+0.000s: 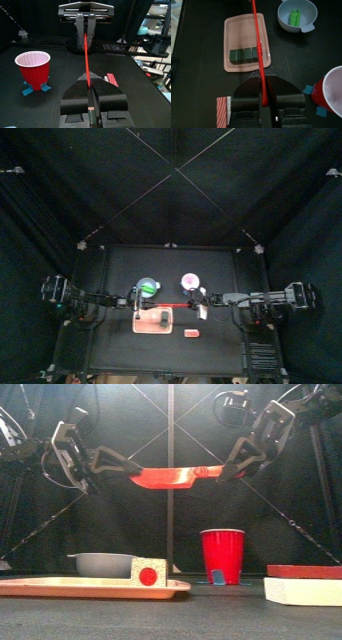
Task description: Cut sushi roll
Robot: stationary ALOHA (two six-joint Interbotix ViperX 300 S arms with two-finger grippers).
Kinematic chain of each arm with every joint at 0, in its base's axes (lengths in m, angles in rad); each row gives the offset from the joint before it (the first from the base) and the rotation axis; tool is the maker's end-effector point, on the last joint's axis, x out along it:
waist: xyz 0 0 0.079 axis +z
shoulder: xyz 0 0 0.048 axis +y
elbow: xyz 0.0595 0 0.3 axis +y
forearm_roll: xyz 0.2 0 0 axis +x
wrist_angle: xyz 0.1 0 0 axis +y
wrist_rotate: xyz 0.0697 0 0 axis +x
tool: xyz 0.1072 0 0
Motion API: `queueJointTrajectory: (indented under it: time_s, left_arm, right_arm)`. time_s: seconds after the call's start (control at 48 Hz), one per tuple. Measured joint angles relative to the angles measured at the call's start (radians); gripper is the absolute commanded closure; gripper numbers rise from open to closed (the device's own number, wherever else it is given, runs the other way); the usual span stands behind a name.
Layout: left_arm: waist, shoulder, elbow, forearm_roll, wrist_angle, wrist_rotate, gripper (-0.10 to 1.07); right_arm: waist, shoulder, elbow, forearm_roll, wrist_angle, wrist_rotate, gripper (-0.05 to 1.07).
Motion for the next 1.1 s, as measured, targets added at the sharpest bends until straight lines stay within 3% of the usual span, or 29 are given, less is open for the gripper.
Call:
queueJointTrajectory:
  time_s: [0.396, 0.792, 1.104]
  left_arm:
    - [-0.002, -0.002, 0.021, 0.031, 0.114, 0.000, 0.68]
    - [-0.015, 0.015, 0.028, 0.052, 0.241, -0.002, 0.68]
    - [-0.043, 0.049, 0.028, 0.051, 0.290, -0.003, 0.68]
  right_arm:
    - [0.008, 0.069, 0.020, -0.002, -0.052, 0.000, 0.65]
    - [0.028, 0.250, 0.003, -0.002, -0.114, 0.003, 0.66]
    - [0.060, 0.331, -0.026, -0.003, -0.121, 0.000, 0.66]
